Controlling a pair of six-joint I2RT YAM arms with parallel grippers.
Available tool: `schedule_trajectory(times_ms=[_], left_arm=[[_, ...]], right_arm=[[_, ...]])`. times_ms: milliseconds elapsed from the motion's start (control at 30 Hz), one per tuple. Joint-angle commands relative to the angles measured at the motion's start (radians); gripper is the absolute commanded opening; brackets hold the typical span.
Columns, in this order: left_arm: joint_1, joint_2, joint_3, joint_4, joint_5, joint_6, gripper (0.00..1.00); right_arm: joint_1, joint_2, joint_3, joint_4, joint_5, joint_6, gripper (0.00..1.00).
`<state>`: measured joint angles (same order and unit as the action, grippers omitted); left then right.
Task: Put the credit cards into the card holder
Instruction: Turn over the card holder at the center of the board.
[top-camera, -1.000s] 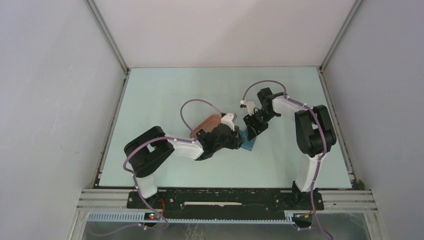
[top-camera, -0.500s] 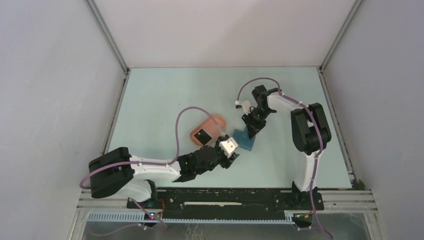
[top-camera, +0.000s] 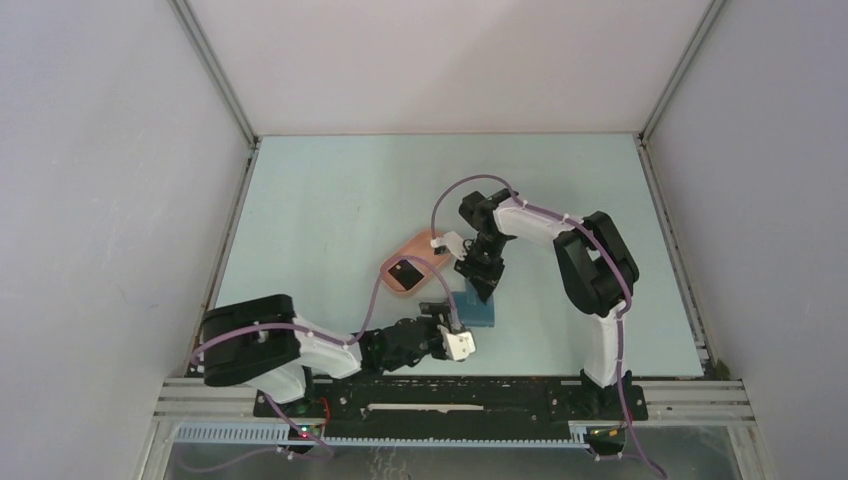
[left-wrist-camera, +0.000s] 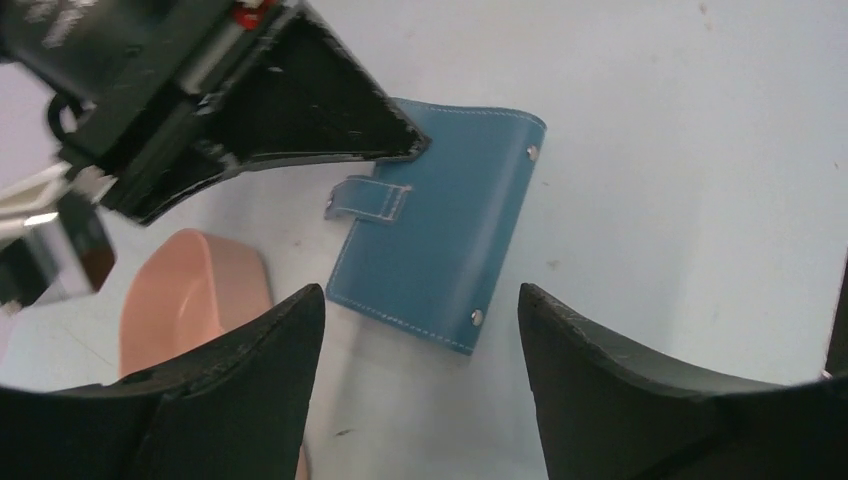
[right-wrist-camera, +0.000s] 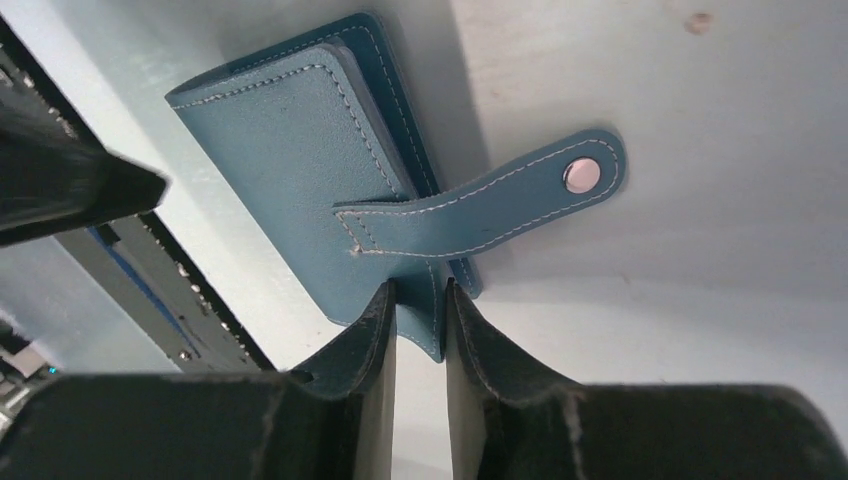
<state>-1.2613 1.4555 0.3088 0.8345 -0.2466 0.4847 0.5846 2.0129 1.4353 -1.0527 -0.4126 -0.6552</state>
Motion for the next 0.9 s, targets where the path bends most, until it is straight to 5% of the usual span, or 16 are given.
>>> schedule_trajectory(times_ms=[0, 267, 600, 867], left_arm=[[-0.057, 0.11, 0.065, 0.091, -0.083, 0.129, 0.77], [-0.071, 0.212, 0.175, -0.074, -0.124, 0.195, 0.81], [-0.066, 0.221, 0.264, -0.42, -0.034, 0.219, 0.71], [-0.065, 0.335, 0.322, -0.389, -0.167, 0.279, 0.69]], right_arm=[[0.024, 0.077, -0.03, -0.028, 0.027, -0.055, 0.24], [0.024, 0.084, -0.03, -0.039, 0.008, -0.066, 0.24], [0.028, 0.101, -0.012, -0.085, -0.004, -0.097, 0.24], [0.036, 0.127, 0.0, -0.113, -0.017, -0.11, 0.23]])
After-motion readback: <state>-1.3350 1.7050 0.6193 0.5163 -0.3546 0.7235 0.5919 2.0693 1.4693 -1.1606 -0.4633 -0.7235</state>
